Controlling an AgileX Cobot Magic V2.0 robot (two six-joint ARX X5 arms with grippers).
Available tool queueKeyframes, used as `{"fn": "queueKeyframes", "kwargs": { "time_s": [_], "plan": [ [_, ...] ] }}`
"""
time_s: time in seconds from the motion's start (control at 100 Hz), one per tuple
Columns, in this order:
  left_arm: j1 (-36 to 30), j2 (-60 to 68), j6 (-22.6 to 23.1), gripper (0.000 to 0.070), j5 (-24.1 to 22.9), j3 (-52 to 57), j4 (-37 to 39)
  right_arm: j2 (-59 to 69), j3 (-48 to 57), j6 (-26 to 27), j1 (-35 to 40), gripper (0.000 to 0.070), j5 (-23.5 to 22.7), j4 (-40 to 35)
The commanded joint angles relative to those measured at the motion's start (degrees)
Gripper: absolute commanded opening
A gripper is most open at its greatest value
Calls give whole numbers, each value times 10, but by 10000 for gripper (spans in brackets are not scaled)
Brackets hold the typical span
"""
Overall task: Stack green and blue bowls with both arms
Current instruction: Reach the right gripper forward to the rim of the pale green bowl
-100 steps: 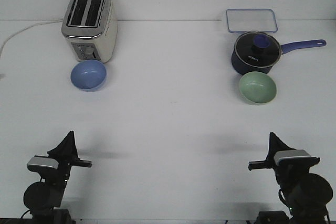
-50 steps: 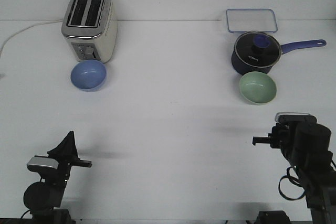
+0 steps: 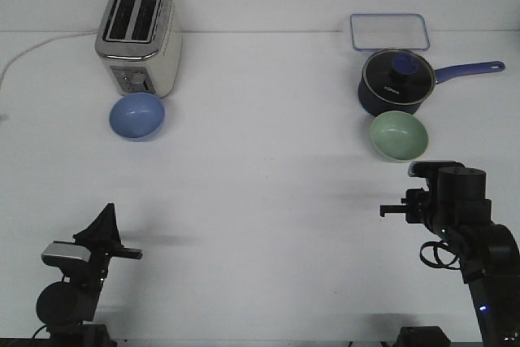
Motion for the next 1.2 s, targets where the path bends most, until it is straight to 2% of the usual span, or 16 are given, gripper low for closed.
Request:
{"fn": "queueKeyframes", "kwargs": {
  "time_s": [0.0,0.05,0.09,0.24,0.31,0.55,0.68,1.04,1.19],
  "plan": [
    [1,-1,0,10,-1,-11,6,3,11,0,0,2,0,5],
    [1,-1,0,10,-1,-11,6,3,11,0,0,14,0,5],
    [1,-1,0,11,-1,-11,6,3,11,0,0,54,0,5],
    [1,-1,0,10,-1,-11,6,3,11,0,0,366,0,5],
    [1,-1,0,10,-1,-11,6,3,11,0,0,443,0,5],
    [1,-1,0,10,-1,-11,6,5,12,7,-3,450,-1,24],
    [1,-1,0,10,-1,-11,6,31,37,7,-33,450,-4,39],
    [1,-1,0,10,-1,-11,6,234,189,-39,-136,450,-89,38],
    [1,-1,0,10,-1,-11,6,319,245,-56,-149,449,-89,43]
  ]
}}
